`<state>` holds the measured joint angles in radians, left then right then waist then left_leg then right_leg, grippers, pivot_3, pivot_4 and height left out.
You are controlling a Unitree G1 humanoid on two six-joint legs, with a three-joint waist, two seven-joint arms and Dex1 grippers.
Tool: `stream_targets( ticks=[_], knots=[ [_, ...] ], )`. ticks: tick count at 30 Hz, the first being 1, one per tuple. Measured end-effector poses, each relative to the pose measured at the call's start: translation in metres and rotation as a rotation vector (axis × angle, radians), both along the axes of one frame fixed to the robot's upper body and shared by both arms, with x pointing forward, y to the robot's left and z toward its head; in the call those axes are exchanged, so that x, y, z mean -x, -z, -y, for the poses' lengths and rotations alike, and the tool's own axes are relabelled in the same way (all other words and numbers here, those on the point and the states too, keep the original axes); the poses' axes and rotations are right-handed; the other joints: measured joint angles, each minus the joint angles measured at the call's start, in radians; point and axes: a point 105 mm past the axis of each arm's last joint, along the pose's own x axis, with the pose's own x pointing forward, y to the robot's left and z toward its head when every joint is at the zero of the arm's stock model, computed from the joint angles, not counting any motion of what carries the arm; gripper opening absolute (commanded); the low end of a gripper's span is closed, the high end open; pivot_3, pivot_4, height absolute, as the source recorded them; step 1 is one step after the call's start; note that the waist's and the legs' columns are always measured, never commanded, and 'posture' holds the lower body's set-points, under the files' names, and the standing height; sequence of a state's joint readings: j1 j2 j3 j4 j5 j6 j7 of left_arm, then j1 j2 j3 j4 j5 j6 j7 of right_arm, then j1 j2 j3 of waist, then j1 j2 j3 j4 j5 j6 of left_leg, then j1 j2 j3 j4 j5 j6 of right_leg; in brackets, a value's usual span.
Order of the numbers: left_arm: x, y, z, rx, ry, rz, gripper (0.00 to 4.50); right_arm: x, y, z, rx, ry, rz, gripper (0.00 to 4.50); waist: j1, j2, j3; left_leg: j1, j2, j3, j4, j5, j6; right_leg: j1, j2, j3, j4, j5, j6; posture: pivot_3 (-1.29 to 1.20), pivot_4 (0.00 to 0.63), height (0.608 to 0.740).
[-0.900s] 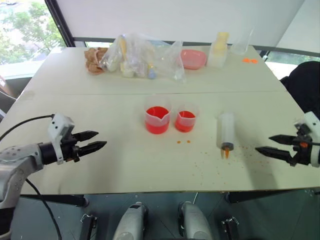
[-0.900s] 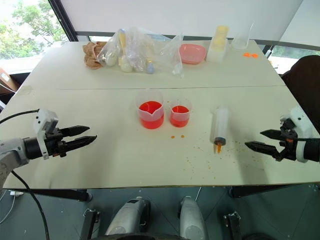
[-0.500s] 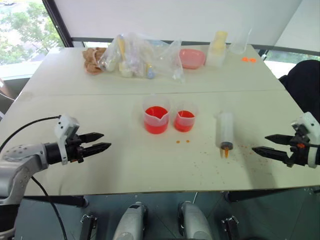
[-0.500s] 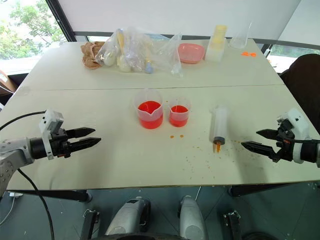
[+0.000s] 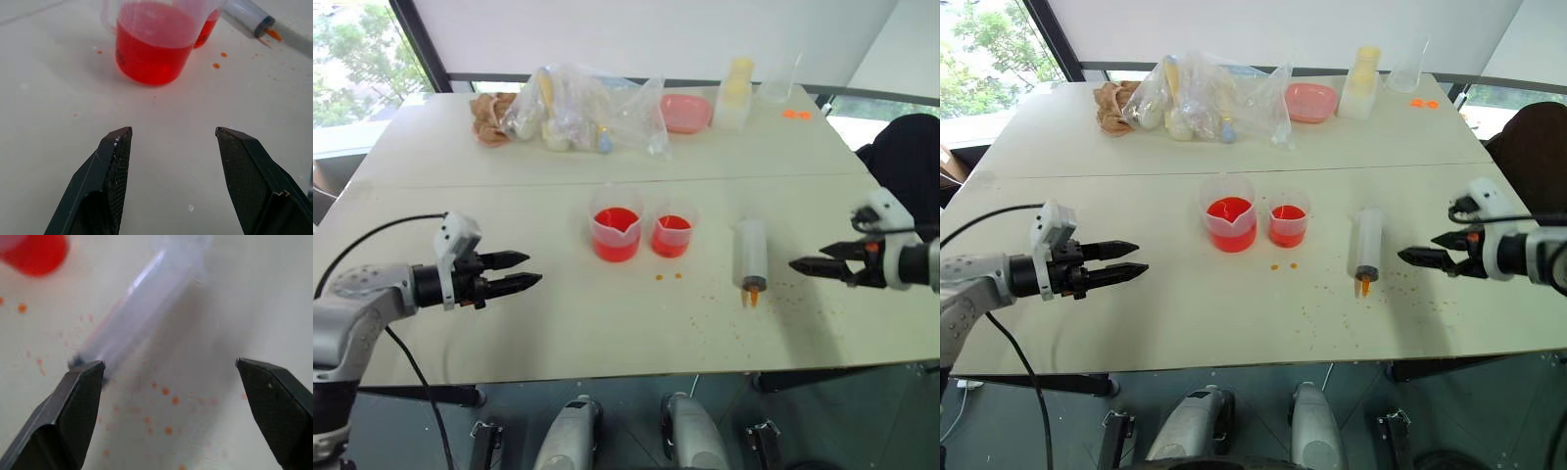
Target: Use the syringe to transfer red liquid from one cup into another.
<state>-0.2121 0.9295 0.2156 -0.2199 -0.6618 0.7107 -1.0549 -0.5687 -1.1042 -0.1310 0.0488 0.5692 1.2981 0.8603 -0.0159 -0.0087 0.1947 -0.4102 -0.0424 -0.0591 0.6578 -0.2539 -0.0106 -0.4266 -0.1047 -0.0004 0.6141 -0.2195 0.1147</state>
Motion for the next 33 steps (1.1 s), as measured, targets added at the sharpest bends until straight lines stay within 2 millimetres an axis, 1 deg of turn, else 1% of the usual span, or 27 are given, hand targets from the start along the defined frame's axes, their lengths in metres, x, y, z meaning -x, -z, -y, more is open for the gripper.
stream_targets(
  ticks=[3, 4, 6, 8, 9, 11, 13, 15, 18, 19, 23, 25, 27, 28, 30, 32, 33],
  knots=[
    [0.0, -0.007, -0.002, -0.029, 0.036, 0.016, 2.84, -0.017, -0.014, -0.006, -0.116, 0.064, -0.055, 4.47, 0.001, 0.0, 0.0, 0.0, 0.0, 0.001, -0.002, 0.0, 0.0, -0.001, 0.001, 0.0, -0.001, 0.0, 0.0, 0.0, 0.15, 0.74],
    [-0.002, -0.009, -0.002, -0.034, 0.041, 0.027, 2.84, -0.021, -0.015, -0.007, -0.146, 0.088, -0.089, 4.47, 0.001, 0.0, 0.0, 0.0, 0.0, 0.001, -0.003, 0.0, 0.0, -0.001, 0.001, 0.0, -0.001, 0.0, 0.0, 0.0, 0.15, 0.74],
    [-0.004, -0.01, -0.003, -0.04, 0.041, 0.041, 2.84, -0.027, -0.013, -0.009, -0.172, 0.116, -0.154, 4.47, 0.005, 0.0, 0.0, 0.0, 0.0, 0.001, -0.005, 0.0, 0.0, -0.001, 0.001, 0.0, -0.002, 0.0, 0.0, 0.0, 0.15, 0.74],
    [-0.007, -0.011, -0.001, -0.036, 0.043, 0.06, 2.84, -0.033, -0.006, -0.014, -0.183, 0.13, -0.219, 4.47, 0.005, 0.0, 0.0, 0.0, 0.0, 0.001, -0.007, 0.0, 0.0, -0.002, 0.001, 0.0, -0.002, 0.001, 0.0, 0.0, 0.15, 0.74],
    [-0.008, -0.012, 0.001, -0.023, 0.047, 0.072, 2.84, -0.035, -0.001, -0.015, -0.176, 0.142, -0.254, 4.47, 0.003, 0.0, 0.0, 0.0, 0.0, 0.002, -0.008, 0.0, 0.0, -0.003, 0.0, 0.0, -0.002, 0.002, 0.003, 0.0, 0.15, 0.74],
    [-0.009, -0.009, 0.005, -0.006, 0.05, 0.07, 2.84, -0.037, 0.006, -0.015, -0.164, 0.155, -0.293, 4.47, 0.002, 0.0, 0.0, 0.0, 0.0, 0.002, -0.009, 0.0, 0.0, -0.003, 0.0, 0.0, -0.002, 0.003, 0.004, 0.0, 0.15, 0.74],
    [-0.009, 0.001, 0.007, 0.019, 0.031, 0.07, 2.84, -0.042, 0.015, -0.02, -0.147, 0.168, -0.345, 4.47, -0.002, 0.001, 0.0, 0.0, 0.0, 0.003, -0.01, 0.0, 0.0, -0.004, 0.0, 0.0, -0.002, 0.003, 0.004, 0.0, 0.15, 0.74],
    [-0.006, 0.016, 0.011, 0.035, 0.015, 0.045, 2.84, -0.047, 0.022, -0.026, -0.135, 0.169, -0.376, 4.47, -0.007, 0.0, 0.0, 0.0, 0.0, 0.003, -0.01, 0.0, 0.0, -0.004, 0.001, 0.0, -0.001, 0.003, 0.004, 0.0, 0.15, 0.74],
    [-0.002, 0.025, 0.012, 0.028, -0.008, 0.031, 2.84, -0.054, 0.031, -0.031, -0.112, 0.175, -0.409, 4.47, -0.004, 0.0, 0.0, 0.0, 0.001, 0.005, -0.01, 0.0, 0.0, -0.005, 0.002, 0.0, 0.0, 0.003, 0.004, 0.0, 0.15, 0.74],
    [-0.001, 0.025, 0.013, 0.023, -0.008, 0.034, 2.84, -0.056, 0.034, -0.034, -0.105, 0.17, -0.417, 4.47, -0.004, 0.0, 0.0, 0.0, 0.001, 0.005, -0.01, 0.0, -0.001, -0.005, 0.002, 0.0, 0.001, 0.003, 0.004, 0.0, 0.15, 0.74],
    [0.005, 0.027, 0.015, -0.001, -0.011, 0.045, 2.84, -0.066, 0.036, -0.046, -0.049, 0.125, -0.415, 4.47, -0.006, 0.0, 0.0, 0.002, 0.0, 0.005, -0.009, 0.001, -0.001, -0.004, 0.003, 0.0, 0.001, 0.003, 0.004, 0.0, 0.15, 0.74],
    [0.007, 0.026, 0.015, 0.0, -0.009, 0.045, 2.84, -0.068, 0.038, -0.046, -0.011, 0.109, -0.418, 4.47, -0.005, -0.002, -0.001, 0.002, 0.0, 0.005, -0.009, 0.001, -0.001, -0.004, 0.004, 0.0, 0.001, 0.003, 0.003, 0.0, 0.15, 0.74],
    [0.008, 0.014, 0.013, 0.031, -0.011, 0.068, 2.84, -0.069, 0.041, -0.047, 0.022, 0.086, -0.42, 3.96, -0.005, -0.005, -0.003, 0.002, 0.001, 0.004, -0.008, 0.001, -0.002, -0.003, 0.005, 0.0, 0.001, 0.004, 0.003, 0.0, 0.15, 0.74],
    [0.011, 0.004, 0.013, 0.052, 0.0, 0.081, 2.84, -0.07, 0.043, -0.048, 0.038, 0.074, -0.418, 3.65, -0.006, -0.006, -0.004, 0.002, 0.001, 0.004, -0.008, 0.001, -0.002, -0.002, 0.005, 0.0, 0.001, 0.004, 0.003, 0.0, 0.15, 0.74],
    [0.016, -0.016, 0.012, 0.09, 0.028, 0.11, 2.84, -0.071, 0.045, -0.044, 0.058, 0.074, -0.417, 2.66, -0.006, -0.006, -0.004, 0.003, 0.001, 0.002, -0.008, 0.001, -0.003, -0.002, 0.005, 0.0, 0.001, 0.004, 0.002, 0.0, 0.15, 0.74],
    [0.024, -0.032, 0.017, 0.137, 0.083, 0.123, 2.84, -0.07, 0.047, -0.043, 0.054, 0.07, -0.422, 1.74, -0.006, -0.006, -0.004, 0.004, 0.001, 0.002, -0.008, 0.001, -0.003, -0.001, 0.006, 0.0, 0.001, 0.004, 0.002, 0.0, 0.15, 0.74],
    [0.028, -0.036, 0.02, 0.143, 0.11, 0.121, 2.84, -0.07, 0.048, -0.044, 0.05, 0.064, -0.424, 1.45, -0.008, -0.006, -0.004, 0.004, 0.002, 0.002, -0.008, 0.001, -0.003, -0.001, 0.006, 0.0, 0.001, 0.004, 0.002, 0.0, 0.15, 0.74]
  ],
)
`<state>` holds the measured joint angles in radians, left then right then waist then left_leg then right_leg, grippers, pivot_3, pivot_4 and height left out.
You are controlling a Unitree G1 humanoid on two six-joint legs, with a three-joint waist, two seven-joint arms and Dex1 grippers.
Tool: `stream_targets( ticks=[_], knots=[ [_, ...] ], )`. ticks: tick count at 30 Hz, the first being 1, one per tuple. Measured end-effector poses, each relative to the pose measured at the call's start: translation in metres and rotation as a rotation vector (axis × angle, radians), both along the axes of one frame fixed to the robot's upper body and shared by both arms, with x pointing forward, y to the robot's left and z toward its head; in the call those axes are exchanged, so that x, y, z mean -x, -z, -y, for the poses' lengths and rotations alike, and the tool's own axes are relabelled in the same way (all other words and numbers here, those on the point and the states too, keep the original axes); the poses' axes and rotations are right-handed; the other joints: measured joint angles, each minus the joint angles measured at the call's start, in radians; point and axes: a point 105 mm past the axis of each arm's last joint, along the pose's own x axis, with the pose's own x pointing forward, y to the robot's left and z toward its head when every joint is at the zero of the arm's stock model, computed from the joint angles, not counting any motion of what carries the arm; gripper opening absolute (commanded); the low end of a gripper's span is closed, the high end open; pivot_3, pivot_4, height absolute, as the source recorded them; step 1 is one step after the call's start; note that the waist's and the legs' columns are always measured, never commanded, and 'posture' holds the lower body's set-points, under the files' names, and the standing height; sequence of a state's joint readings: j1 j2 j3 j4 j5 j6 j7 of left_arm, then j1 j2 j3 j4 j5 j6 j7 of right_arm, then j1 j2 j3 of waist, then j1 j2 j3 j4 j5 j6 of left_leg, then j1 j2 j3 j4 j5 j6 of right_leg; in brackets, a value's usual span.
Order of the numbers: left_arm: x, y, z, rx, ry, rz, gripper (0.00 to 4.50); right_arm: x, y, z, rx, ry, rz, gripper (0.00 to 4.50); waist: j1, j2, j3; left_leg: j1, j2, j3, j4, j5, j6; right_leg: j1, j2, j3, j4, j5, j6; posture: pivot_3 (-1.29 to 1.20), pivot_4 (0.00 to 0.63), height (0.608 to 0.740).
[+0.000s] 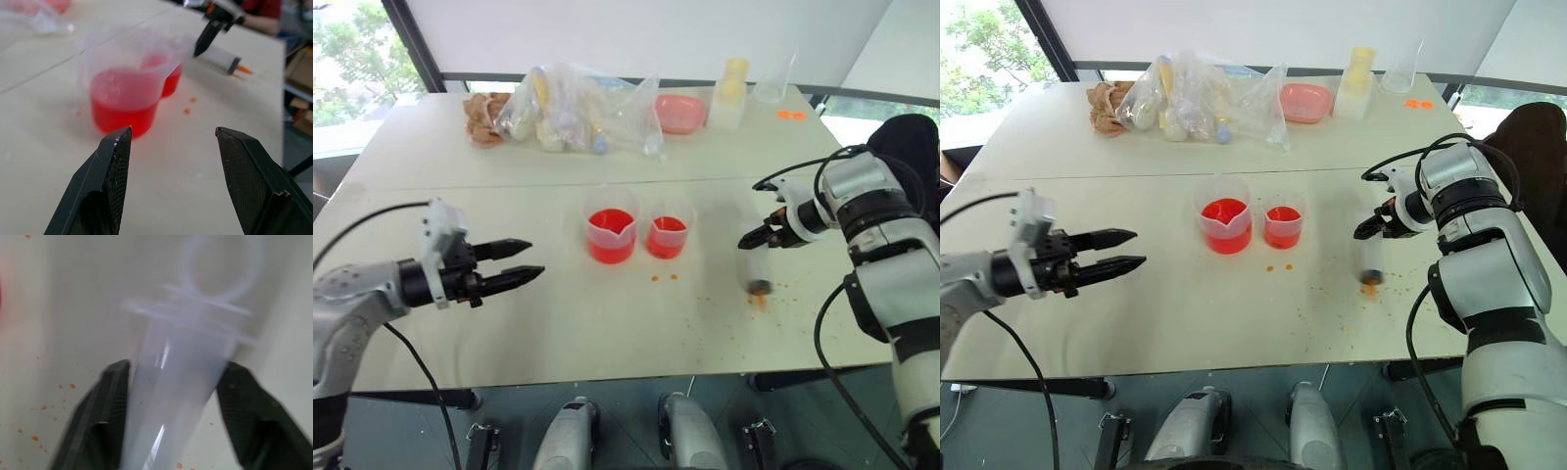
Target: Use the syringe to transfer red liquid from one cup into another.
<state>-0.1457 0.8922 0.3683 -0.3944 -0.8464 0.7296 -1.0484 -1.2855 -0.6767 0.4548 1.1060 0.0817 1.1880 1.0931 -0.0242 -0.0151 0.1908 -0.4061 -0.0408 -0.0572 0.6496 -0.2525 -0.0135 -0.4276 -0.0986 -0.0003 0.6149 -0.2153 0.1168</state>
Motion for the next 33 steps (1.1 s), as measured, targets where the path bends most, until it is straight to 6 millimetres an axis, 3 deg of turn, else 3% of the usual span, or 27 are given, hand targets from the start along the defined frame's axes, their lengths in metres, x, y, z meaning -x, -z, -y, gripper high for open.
stream_targets(
  ticks=[6, 10, 13, 15, 17, 19, 20, 21, 23, 26, 28, 33],
  knots=[
    [0.009, -0.007, 0.007, -0.029, 0.106, -0.012, 2.84, -0.002, 0.001, -0.005, -0.018, -0.007, 0.008, 1.45, -0.018, 0.0, 0.0, 0.001, 0.0, 0.0, 0.0, 0.001, -0.002, 0.001, 0.001, 0.0, 0.001, 0.0, 0.0, 0.0, 0.15, 0.74],
    [0.002, -0.005, 0.008, -0.036, 0.116, -0.016, 2.84, -0.003, 0.0, -0.005, -0.035, -0.002, 0.025, 1.45, -0.019, 0.0, 0.0, 0.001, 0.0, 0.001, 0.0, 0.002, -0.003, 0.001, 0.001, 0.0, 0.002, 0.0, 0.0, 0.0, 0.15, 0.74],
    [-0.005, -0.002, 0.005, -0.04, 0.097, -0.018, 2.84, -0.012, -0.011, -0.006, -0.029, -0.08, 0.139, 1.45, -0.02, 0.002, 0.002, -0.001, 0.0, 0.001, 0.0, 0.002, -0.004, -0.001, 0.001, 0.0, 0.002, 0.0, 0.0, 0.0, 0.15, 0.74],
    [-0.014, -0.006, 0.0, -0.022, 0.062, -0.002, 2.84, -0.025, -0.046, -0.015, -0.03, -0.187, 0.349, 1.45, -0.02, 0.006, 0.004, -0.002, 0.0, 0.001, 0.0, 0.003, -0.005, -0.005, 0.001, 0.002, 0.004, 0.0, 0.0, 0.0, 0.15, 0.74],
    [-0.028, -0.017, -0.005, 0.017, 0.015, 0.04, 2.84, -0.038, -0.122, -0.041, -0.015, -0.328, 0.771, 1.45, -0.02, 0.008, 0.005, -0.003, 0.0, 0.001, -0.001, 0.003, -0.005, -0.008, 0.001, 0.002, 0.01, 0.0, 0.0, 0.0, 0.15, 0.74],
    [-0.035, -0.026, -0.009, 0.037, -0.003, 0.065, 2.84, -0.031, -0.186, -0.065, -0.022, -0.35, 1.132, 1.45, -0.019, 0.005, 0.004, -0.002, 0.001, 0.001, -0.002, 0.003, -0.005, -0.008, 0.002, 0.001, 0.012, -0.001, -0.001, 0.0, 0.15, 0.74],
    [-0.039, -0.03, -0.012, 0.045, -0.014, 0.07, 2.84, -0.024, -0.209, -0.077, -0.056, -0.334, 1.285, 1.45, -0.019, 0.004, 0.003, -0.002, 0.002, 0.0, -0.003, 0.003, -0.005, -0.008, 0.004, 0.0, 0.013, -0.001, -0.002, 0.0, 0.15, 0.74],
    [-0.042, -0.032, -0.014, 0.052, -0.021, 0.07, 2.84, -0.018, -0.22, -0.087, -0.09, -0.314, 1.388, 1.45, -0.019, 0.001, 0.002, -0.001, 0.003, -0.001, -0.003, 0.003, -0.005, -0.008, 0.004, 0.0, 0.013, -0.001, -0.002, 0.0, 0.15, 0.74],
    [-0.049, -0.035, -0.019, 0.057, -0.041, 0.078, 2.84, -0.012, -0.217, -0.104, -0.155, -0.275, 1.494, 1.45, -0.017, 0.0, 0.001, -0.001, 0.003, -0.001, -0.002, 0.004, -0.007, -0.007, 0.004, 0.0, 0.014, -0.001, -0.003, 0.0, 0.15, 0.74],
    [-0.065, -0.052, -0.027, 0.068, -0.087, 0.129, 2.84, -0.012, -0.173, -0.142, -0.352, -0.212, 1.445, 1.45, -0.016, 0.0, 0.002, -0.001, 0.002, -0.001, -0.001, 0.005, -0.008, -0.007, 0.003, 0.0, 0.015, 0.0, -0.003, 0.0, 0.15, 0.74],
    [-0.072, -0.064, -0.03, 0.068, -0.102, 0.164, 2.84, -0.008, -0.157, -0.164, -0.464, -0.196, 1.393, 1.45, -0.014, 0.001, 0.002, -0.002, 0.001, -0.001, 0.0, 0.005, -0.009, -0.008, 0.002, 0.001, 0.016, 0.0, -0.003, 0.0, 0.15, 0.74],
    [-0.082, -0.079, -0.037, 0.036, -0.118, 0.195, 2.84, 0.017, -0.169, -0.198, -0.593, -0.253, 1.457, 1.45, -0.017, 0.0, 0.002, -0.002, 0.001, -0.003, -0.001, 0.005, -0.009, -0.009, 0.003, 0.0, 0.016, 0.0, -0.003, 0.0, 0.15, 0.74]
  ],
)
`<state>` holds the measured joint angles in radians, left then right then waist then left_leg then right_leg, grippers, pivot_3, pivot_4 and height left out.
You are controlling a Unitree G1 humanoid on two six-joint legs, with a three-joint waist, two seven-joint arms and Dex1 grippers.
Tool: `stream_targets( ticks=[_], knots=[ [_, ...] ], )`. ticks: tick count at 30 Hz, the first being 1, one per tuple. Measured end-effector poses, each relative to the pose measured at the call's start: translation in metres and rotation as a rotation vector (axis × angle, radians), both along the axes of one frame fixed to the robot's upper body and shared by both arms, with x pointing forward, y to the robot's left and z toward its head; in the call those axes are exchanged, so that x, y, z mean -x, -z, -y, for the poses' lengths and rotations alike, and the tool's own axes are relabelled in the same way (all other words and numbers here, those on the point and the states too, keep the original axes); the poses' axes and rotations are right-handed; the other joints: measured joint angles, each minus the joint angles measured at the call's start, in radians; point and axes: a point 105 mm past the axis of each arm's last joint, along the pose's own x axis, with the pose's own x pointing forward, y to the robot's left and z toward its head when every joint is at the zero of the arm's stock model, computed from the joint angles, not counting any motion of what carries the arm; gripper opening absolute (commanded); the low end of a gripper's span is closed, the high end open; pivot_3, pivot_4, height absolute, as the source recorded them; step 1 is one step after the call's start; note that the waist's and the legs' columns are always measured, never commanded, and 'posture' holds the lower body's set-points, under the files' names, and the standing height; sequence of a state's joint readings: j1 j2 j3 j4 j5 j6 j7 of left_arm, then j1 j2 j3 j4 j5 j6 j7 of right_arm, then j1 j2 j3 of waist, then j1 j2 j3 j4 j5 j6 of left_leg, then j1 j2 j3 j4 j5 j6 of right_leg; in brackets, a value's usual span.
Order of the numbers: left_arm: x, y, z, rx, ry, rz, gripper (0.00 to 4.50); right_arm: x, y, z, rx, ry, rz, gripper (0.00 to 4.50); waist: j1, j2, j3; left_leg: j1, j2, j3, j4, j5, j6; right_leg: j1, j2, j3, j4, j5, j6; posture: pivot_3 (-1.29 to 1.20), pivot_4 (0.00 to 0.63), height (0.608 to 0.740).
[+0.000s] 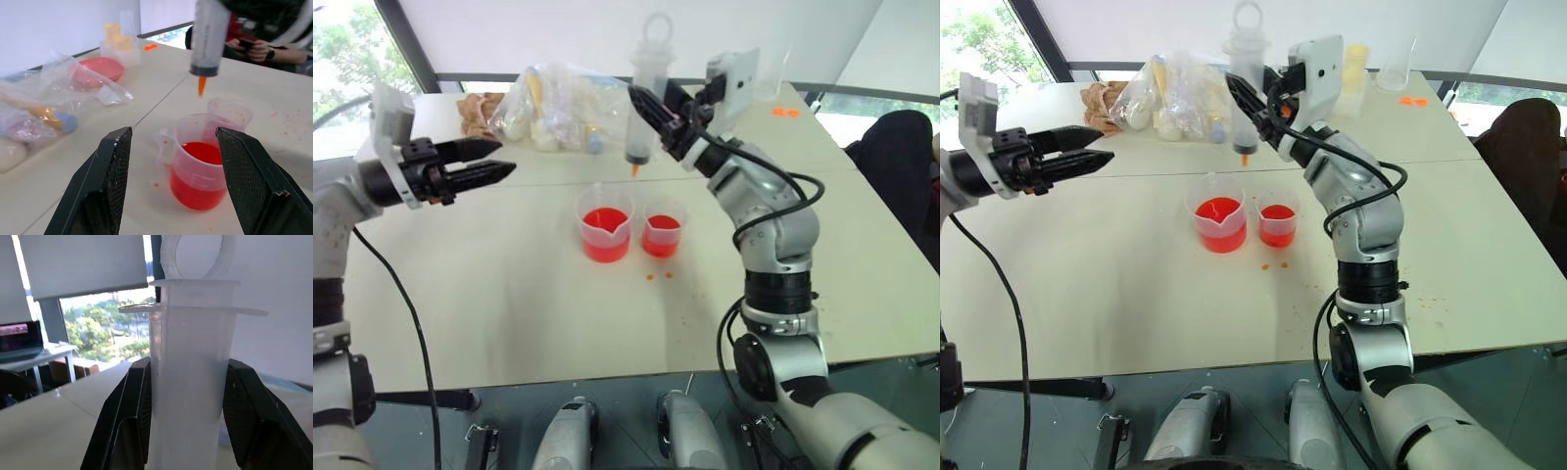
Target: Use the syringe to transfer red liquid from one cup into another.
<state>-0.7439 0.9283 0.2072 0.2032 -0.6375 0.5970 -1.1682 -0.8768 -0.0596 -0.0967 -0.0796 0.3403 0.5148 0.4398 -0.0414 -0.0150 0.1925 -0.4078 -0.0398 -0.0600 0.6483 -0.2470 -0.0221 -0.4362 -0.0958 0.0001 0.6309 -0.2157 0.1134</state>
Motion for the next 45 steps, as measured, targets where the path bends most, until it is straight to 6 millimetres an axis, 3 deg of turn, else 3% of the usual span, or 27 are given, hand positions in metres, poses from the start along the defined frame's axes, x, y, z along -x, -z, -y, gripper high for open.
stream_targets(
  ticks=[8, 13, 18, 31, 39, 44, 45],
  knots=[
    [-0.014, -0.029, 0.017, -0.007, 0.024, 0.133, 2.84, 0.007, 0.044, -0.023, -0.012, -0.057, -0.108, 1.45, 0.003, 0.0, 0.0, 0.0, 0.0, 0.001, 0.001, 0.0, 0.0, 0.0, 0.0, 0.0, 0.0, 0.0, 0.0, 0.0, 0.15, 0.74],
    [-0.023, -0.033, 0.057, -0.007, 0.119, 0.199, 2.84, 0.01, 0.074, -0.036, 0.047, -0.056, -0.122, 1.45, -0.001, 0.0, 0.0, 0.0, -0.001, 0.001, 0.001, 0.0, 0.0, 0.0, 0.001, 0.0, 0.001, 0.0, 0.0, 0.0, 0.15, 0.74],
    [-0.03, -0.03, 0.077, -0.023, 0.17, 0.214, 2.84, 0.007, 0.079, -0.034, 0.059, -0.025, -0.101, 1.45, -0.005, 0.0, 0.0, 0.0, 0.001, 0.001, 0.001, 0.0, 0.0, -0.001, 0.003, 0.0, 0.001, 0.0, 0.0, 0.0, 0.15, 0.74],
    [-0.038, -0.027, 0.102, -0.018, 0.254, 0.241, 2.84, 0.008, 0.08, -0.038, 0.071, 0.009, -0.075, 1.45, -0.002, 0.0, 0.0, 0.0, 0.001, 0.001, 0.001, 0.0, 0.0, -0.001, 0.002, 0.001, 0.001, 0.0, 0.0, 0.0, 0.15, 0.74],
    [-0.061, -0.024, 0.114, -0.101, 0.147, 0.344, 2.84, 0.004, 0.09, -0.037, 0.09, 0.039, -0.102, 1.45, 0.0, 0.0, 0.0, 0.0, 0.0, 0.001, 0.001, 0.0, 0.0, 0.0, 0.002, 0.001, 0.001, 0.0, 0.0, 0.0, 0.15, 0.74],
    [-0.064, -0.022, 0.118, -0.113, 0.146, 0.362, 2.84, 0.002, 0.092, -0.034, 0.095, 0.055, -0.107, 1.45, -0.004, 0.0, 0.0, 0.0, 0.001, 0.001, 0.001, 0.0, 0.0, -0.001, 0.003, 0.001, 0.001, 0.0, 0.0, 0.0, 0.15, 0.74],
    [-0.063, -0.022, 0.119, -0.114, 0.149, 0.361, 2.27, 0.002, 0.092, -0.034, 0.095, 0.054, -0.108, 1.45, -0.005, 0.0, 0.0, 0.0, 0.001, 0.001, 0.001, 0.0, 0.0, -0.001, 0.003, 0.001, 0.001, 0.0, 0.0, 0.0, 0.15, 0.74]
  ],
)
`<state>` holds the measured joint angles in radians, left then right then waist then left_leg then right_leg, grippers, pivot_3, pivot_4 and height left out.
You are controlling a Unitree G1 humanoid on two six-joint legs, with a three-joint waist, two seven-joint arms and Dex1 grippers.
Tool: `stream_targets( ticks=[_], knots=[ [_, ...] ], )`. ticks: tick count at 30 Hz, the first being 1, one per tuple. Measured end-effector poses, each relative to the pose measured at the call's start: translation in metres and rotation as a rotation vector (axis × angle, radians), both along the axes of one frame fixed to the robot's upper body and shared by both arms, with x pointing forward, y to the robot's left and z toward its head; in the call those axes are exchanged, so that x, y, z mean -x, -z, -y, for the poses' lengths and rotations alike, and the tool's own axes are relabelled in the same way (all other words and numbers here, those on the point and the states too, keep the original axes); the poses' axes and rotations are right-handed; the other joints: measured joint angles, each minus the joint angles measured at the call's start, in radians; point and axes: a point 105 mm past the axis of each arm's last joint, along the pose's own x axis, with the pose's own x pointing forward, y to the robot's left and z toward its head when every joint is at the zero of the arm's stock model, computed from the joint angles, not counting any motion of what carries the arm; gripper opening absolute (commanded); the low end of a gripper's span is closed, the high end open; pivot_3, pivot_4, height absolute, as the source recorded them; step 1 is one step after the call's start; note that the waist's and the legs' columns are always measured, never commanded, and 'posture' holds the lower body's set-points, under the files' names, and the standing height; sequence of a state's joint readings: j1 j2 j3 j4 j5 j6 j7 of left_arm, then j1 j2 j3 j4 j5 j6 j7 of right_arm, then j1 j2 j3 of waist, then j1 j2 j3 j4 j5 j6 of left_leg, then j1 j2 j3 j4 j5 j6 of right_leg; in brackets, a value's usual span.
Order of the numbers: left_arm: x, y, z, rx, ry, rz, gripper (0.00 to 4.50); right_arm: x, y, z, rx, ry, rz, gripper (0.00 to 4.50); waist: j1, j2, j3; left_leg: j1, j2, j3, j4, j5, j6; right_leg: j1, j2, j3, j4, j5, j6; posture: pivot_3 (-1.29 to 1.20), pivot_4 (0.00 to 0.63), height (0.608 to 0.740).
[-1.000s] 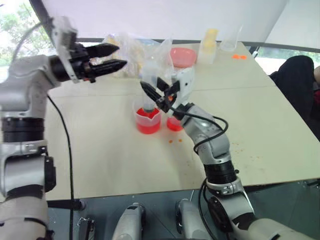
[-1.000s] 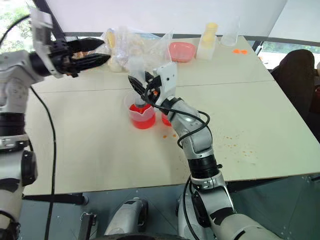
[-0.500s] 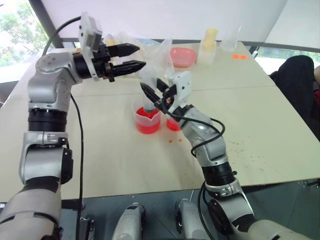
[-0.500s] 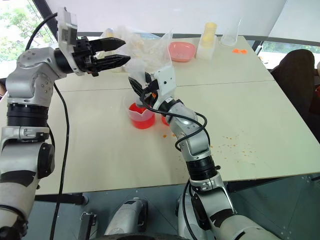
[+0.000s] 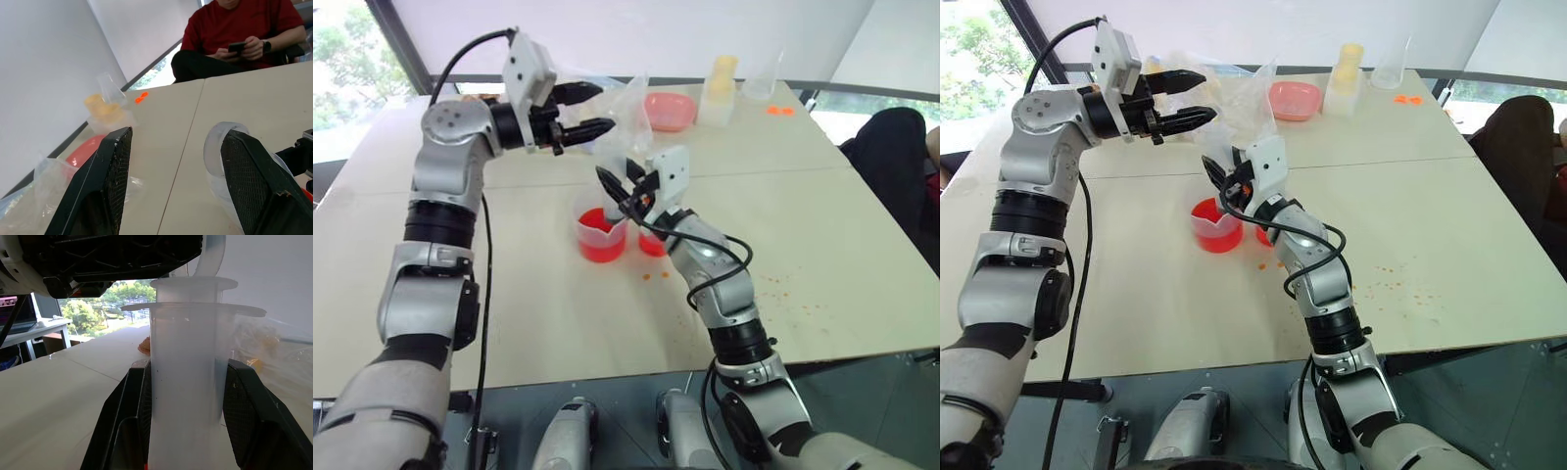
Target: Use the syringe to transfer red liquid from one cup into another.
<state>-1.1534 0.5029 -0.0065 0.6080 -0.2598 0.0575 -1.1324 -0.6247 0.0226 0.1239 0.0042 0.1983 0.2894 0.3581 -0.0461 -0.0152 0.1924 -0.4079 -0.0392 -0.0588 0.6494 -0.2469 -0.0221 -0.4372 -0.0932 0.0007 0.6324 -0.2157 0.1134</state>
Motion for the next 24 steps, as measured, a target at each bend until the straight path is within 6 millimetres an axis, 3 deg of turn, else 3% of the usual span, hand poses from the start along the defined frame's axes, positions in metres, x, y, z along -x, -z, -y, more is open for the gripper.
stream_targets(
  ticks=[6, 24],
  knots=[
    [0.004, 0.002, 0.003, -0.014, 0.049, -0.014, 0.02, 0.0, -0.003, -0.003, -0.036, 0.01, -0.006, 1.45, 0.002, 0.0, 0.0, 0.0, 0.0, 0.0, 0.0, 0.0, 0.0, 0.0, 0.0, 0.0, 0.0, 0.0, 0.0, 0.0, 0.15, 0.74],
    [0.012, -0.007, -0.014, -0.041, 0.043, -0.044, 0.02, 0.002, 0.007, -0.024, -0.065, -0.006, 0.044, 1.45, 0.002, 0.0, 0.0, 0.0, 0.0, -0.001, 0.0, 0.0, 0.0, 0.0, 0.0, 0.0, 0.0, 0.0, 0.0, 0.0, 0.15, 0.74]
  ],
)
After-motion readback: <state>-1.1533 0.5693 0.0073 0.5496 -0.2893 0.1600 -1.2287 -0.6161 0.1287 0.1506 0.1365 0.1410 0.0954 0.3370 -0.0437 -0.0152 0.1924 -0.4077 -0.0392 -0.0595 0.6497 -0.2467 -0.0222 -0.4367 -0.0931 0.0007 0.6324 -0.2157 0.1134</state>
